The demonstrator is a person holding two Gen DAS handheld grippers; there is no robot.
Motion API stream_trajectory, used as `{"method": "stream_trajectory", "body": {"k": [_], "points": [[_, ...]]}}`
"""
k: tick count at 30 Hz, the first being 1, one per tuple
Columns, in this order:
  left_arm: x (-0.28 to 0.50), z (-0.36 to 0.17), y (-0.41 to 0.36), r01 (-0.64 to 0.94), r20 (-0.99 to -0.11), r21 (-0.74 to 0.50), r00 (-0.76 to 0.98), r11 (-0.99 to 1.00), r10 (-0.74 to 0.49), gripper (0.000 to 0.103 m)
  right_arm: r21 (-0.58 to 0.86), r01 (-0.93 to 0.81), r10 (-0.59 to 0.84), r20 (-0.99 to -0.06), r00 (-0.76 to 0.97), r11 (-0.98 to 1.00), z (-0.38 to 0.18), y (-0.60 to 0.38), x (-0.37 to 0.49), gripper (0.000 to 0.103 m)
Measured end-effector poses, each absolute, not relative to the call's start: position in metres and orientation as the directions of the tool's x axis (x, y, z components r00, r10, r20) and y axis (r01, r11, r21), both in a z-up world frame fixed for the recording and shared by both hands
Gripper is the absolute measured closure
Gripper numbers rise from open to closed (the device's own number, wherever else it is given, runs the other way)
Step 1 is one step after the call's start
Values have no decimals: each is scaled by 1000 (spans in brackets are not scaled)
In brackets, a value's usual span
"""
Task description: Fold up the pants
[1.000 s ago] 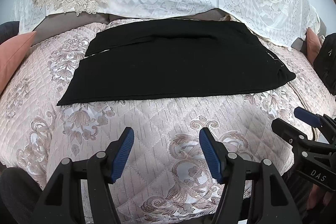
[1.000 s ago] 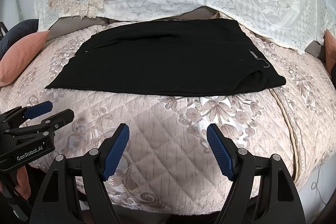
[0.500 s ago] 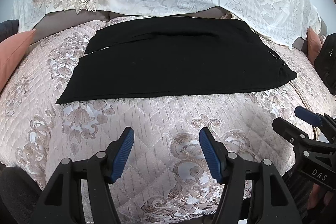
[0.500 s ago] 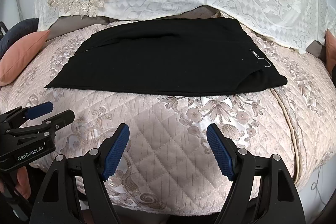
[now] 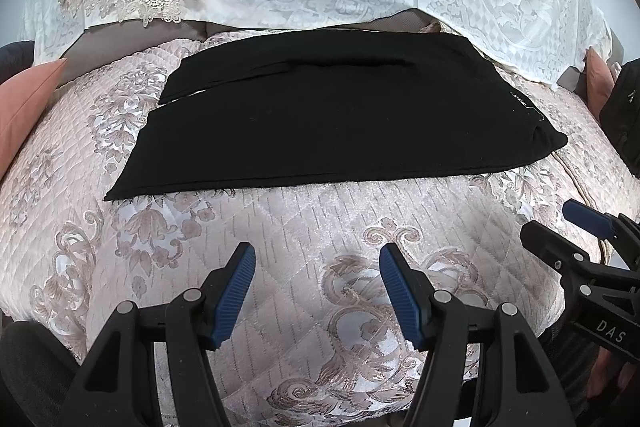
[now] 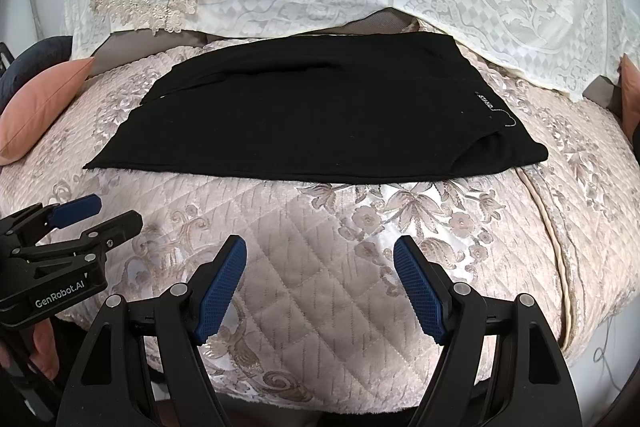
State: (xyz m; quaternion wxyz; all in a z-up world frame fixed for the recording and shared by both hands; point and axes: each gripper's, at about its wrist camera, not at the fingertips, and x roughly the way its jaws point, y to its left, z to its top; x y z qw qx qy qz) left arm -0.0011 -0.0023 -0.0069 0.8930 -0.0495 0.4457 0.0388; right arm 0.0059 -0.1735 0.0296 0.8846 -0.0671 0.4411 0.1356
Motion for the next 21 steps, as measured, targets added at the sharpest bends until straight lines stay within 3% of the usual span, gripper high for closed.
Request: {"method": "stream_trajectory", "body": {"k": [21], "points": [[7,-21,3,-118,-815,-75,579,990,7,36,23,-283,183,-811,556,959,19,-185,21,27]]}}
